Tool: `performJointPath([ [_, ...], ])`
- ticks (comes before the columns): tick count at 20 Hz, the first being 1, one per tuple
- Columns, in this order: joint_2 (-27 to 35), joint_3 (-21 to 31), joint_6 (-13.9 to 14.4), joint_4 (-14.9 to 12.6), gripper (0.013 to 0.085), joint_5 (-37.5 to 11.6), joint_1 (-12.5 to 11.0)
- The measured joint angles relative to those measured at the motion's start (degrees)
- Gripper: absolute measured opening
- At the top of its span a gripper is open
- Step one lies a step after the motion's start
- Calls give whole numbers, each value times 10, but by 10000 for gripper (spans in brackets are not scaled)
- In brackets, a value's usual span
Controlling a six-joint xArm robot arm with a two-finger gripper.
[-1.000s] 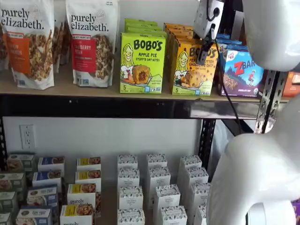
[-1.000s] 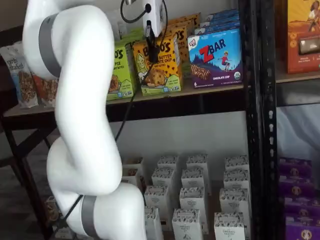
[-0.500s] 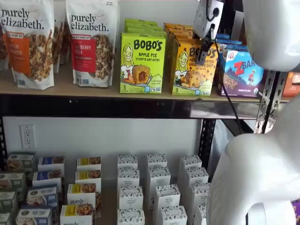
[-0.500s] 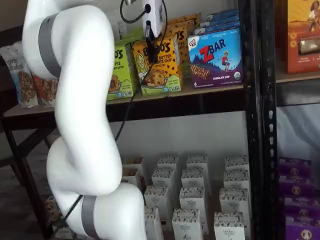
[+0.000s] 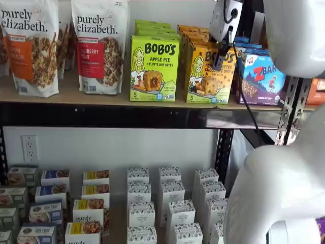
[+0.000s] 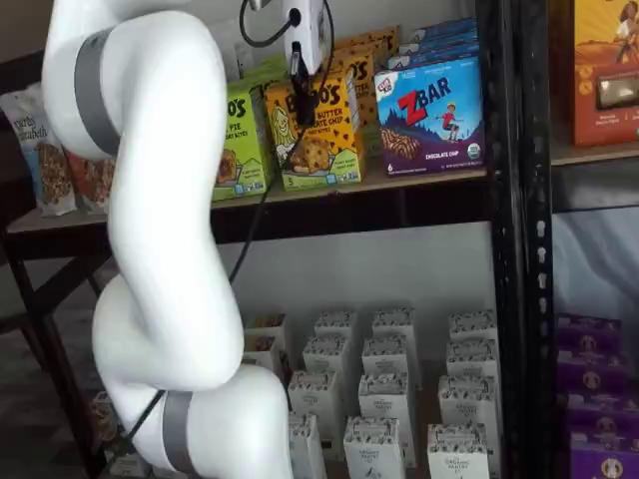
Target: Pick up the orange box on the top shelf, the fifth box from the left
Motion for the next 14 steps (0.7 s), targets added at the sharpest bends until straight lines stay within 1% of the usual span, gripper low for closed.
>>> performJointPath([
  [1,0,0,0,0,610,0,0],
  [2,0,0,0,0,570,0,0],
  [3,-1,1,0,1,570,0,0],
  [4,-1,1,0,1,530,0,0],
  [5,-1,1,0,1,530,-1,0],
  [6,-1,1,0,1,490,-1,0],
  [7,-1,1,0,1,490,0,0],
  [8,-1,1,0,1,450,0,0],
  [9,-1,1,0,1,450,0,0],
  [10,-2,1,0,1,410,0,-1],
  [11,-2,1,0,1,410,0,-1],
  [12,-2,1,0,2,370,0,-1],
  [13,-2,0,0,2,370,1,-1],
  [14,-2,0,0,2,330,1,-1],
])
